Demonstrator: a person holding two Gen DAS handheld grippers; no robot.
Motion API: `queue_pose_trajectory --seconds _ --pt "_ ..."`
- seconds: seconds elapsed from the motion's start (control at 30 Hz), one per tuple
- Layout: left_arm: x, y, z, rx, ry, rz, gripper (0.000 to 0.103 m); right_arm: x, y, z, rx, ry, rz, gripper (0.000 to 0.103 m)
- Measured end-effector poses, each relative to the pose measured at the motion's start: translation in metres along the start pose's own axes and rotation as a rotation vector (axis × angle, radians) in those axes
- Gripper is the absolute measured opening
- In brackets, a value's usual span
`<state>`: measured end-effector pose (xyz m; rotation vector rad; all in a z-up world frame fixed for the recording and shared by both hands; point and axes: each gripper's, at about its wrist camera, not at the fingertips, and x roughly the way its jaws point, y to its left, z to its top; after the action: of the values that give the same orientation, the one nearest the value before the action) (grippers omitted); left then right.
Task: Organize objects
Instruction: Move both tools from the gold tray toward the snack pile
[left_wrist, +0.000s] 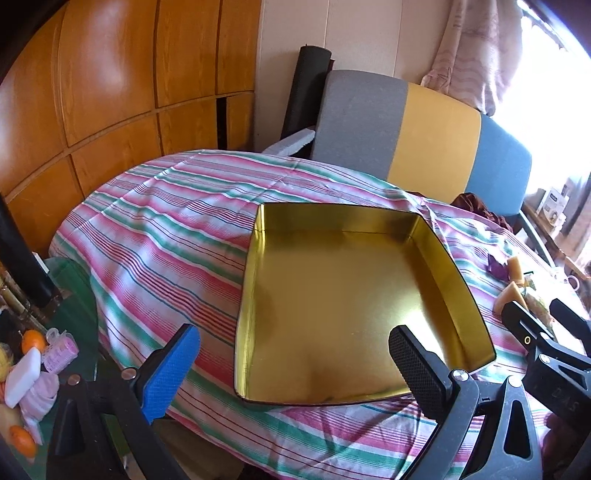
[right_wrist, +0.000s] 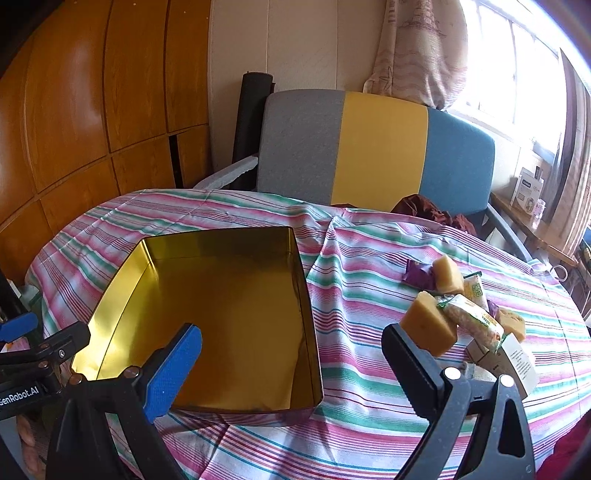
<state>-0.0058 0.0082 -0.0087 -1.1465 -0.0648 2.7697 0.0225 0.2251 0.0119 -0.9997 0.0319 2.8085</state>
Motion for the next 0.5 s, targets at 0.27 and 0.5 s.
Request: queue_pose_trajectory --seconds 0.27,0.5 --pt "0.006 -0.010 0.001 0.014 0.029 -0.019 0.103 0.002 -0.013 -0.002 0.022 0.004 -0.005 0.100" --pt "0.010 -0.037 0.003 0.113 0.021 -0.071 0.103 0.010 -0.048 -0.003 0.052 0.037 -0.039 0.100"
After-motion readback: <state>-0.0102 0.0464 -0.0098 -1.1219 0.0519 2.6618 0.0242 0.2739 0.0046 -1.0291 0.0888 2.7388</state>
